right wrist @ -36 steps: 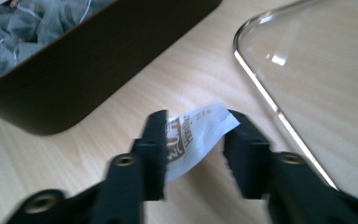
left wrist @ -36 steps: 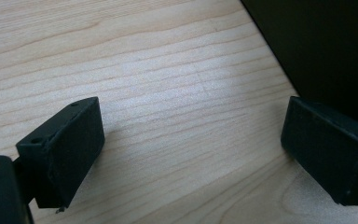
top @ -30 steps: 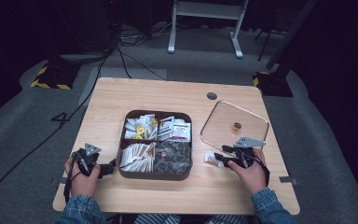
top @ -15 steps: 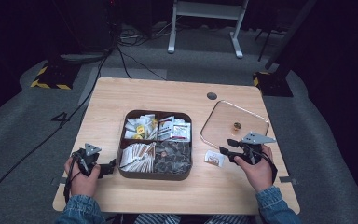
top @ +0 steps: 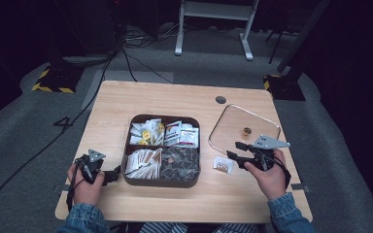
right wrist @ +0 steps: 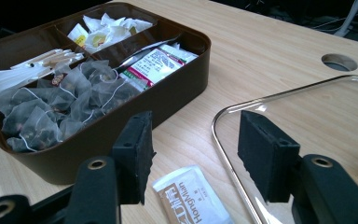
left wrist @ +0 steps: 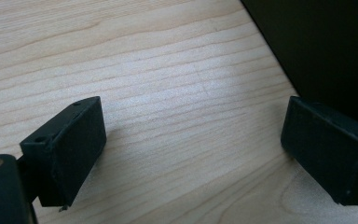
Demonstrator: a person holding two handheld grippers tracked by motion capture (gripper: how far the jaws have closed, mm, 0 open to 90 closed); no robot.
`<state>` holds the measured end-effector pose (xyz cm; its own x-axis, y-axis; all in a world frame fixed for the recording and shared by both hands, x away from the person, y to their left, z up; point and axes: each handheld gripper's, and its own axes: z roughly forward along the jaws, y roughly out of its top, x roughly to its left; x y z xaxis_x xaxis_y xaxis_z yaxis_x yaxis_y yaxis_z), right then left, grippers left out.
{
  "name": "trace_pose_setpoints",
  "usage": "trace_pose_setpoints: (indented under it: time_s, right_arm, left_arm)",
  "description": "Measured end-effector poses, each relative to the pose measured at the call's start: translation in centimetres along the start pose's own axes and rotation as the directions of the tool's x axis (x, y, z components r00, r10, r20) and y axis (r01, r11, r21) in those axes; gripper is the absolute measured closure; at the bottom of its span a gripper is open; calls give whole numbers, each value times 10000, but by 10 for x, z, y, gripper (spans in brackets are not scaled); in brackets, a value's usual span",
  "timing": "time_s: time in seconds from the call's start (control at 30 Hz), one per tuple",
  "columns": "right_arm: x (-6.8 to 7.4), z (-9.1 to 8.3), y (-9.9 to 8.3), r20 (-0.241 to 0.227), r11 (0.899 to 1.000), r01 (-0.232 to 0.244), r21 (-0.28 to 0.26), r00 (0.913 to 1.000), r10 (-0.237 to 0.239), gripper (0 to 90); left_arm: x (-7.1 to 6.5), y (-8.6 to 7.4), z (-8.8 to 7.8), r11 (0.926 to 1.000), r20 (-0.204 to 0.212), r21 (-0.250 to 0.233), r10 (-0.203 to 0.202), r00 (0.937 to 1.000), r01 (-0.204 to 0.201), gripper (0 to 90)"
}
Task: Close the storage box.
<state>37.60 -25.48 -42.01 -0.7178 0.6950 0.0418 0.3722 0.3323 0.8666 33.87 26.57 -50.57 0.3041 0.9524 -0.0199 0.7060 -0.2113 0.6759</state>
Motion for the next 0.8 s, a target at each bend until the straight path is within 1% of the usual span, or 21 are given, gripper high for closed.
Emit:
trace_pose_setpoints:
  time_s: [0.13,0.23,0.37,0.6,0.73,0.8]
  right_arm:
    - [-5,1,0,115,10000,-64,38,9999,63,459]
    - [-12,2,1,239,9999,-113,61,9997,112,456]
    - [-25,4,5,517,9995,-276,153,9983,268,446]
    - [-46,7,16,825,9984,-463,309,9956,437,441]
    - [-58,12,17,916,9957,-819,439,9928,776,437]
    - [-64,15,15,1030,9946,-909,499,9910,854,434]
  left_arm:
    - [0,0,0,10000,-2,-2,-2,10000,2,70]
    - [0,0,0,10000,-1,-4,-2,10000,2,70]
    - [0,0,0,10000,4,2,-19,10000,19,68]
    - [-1,0,0,10000,-12,3,-36,10000,36,68]
    - [-1,0,0,10000,-9,1,-47,10000,47,68]
    - [-1,0,0,10000,25,8,-59,10000,59,65]
